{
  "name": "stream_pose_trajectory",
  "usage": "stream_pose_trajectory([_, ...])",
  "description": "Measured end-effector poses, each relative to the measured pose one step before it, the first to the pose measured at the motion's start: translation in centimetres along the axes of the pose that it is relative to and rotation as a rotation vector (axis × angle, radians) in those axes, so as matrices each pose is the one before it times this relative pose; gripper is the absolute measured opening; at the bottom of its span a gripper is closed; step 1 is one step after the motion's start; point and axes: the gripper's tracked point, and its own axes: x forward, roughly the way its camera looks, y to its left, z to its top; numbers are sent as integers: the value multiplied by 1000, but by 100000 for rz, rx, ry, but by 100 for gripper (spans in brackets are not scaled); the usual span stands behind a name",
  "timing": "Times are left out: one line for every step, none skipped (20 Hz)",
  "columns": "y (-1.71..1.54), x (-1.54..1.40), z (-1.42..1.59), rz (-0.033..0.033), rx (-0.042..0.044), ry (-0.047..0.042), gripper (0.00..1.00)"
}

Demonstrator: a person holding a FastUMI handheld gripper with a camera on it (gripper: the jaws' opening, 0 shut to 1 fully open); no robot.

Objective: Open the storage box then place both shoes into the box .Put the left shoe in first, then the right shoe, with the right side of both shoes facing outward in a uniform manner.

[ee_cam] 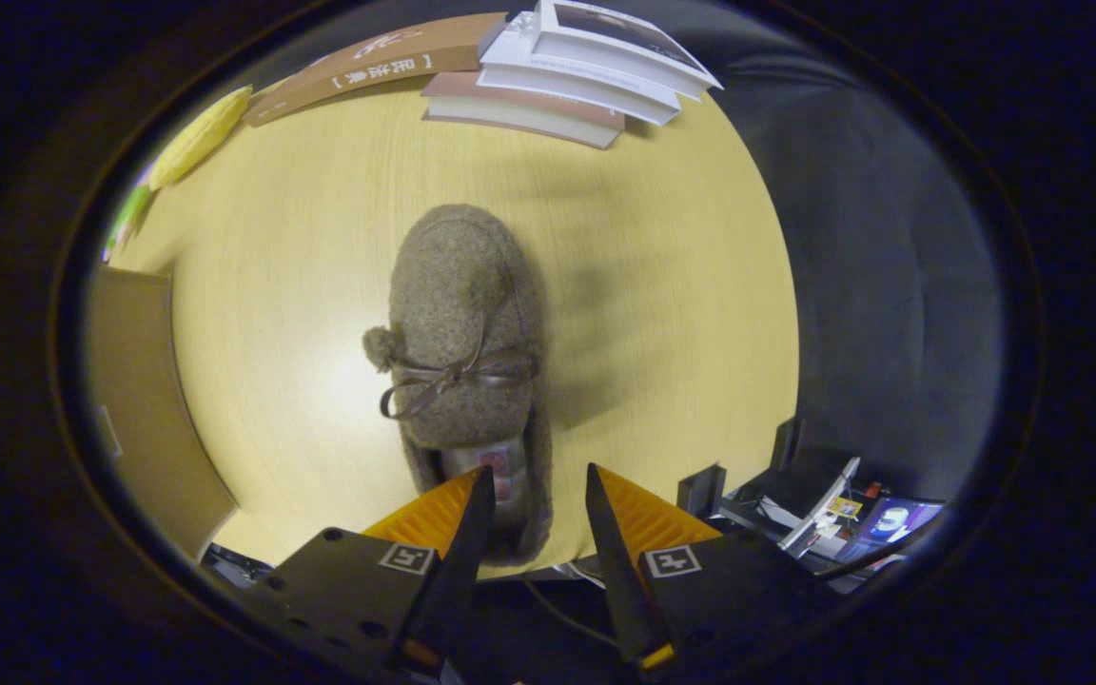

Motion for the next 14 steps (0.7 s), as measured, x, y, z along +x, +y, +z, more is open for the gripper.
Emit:
stream_pose_trajectory([38,558,124,1531,1257,322,62])
stream_pose_trajectory([-131,569,27,913,915,370,59])
stream_pose_trajectory([-87,463,26,715,906,495,56])
stream_pose_trajectory([-361,399,-286,-757,41,1075,54])
stream_pose_trajectory([-80,326,-278,776,607,1224,51])
stream_pose_trajectory([171,145,-40,1604,924,630,49])
stream_pose_trajectory([7,454,-77,546,997,258,46])
stream_pose_trajectory([-114,385,55,-79,400,-183,43])
stream_pose_trajectory([-6,218,-60,-118,-401,115,43])
stream_pose_trajectory([552,136,-298,2151,-583,512,44])
stream_pose_trajectory([565,386,-82,1217,-3058,1102,26])
stream_pose_trajectory([-248,301,-161,-1239,-2630,1114,9])
stream_pose_trajectory([48,-225,64,-1342,-1311,-369,12])
stream_pose_trajectory([-76,2,63,-1467,-517,-780,14])
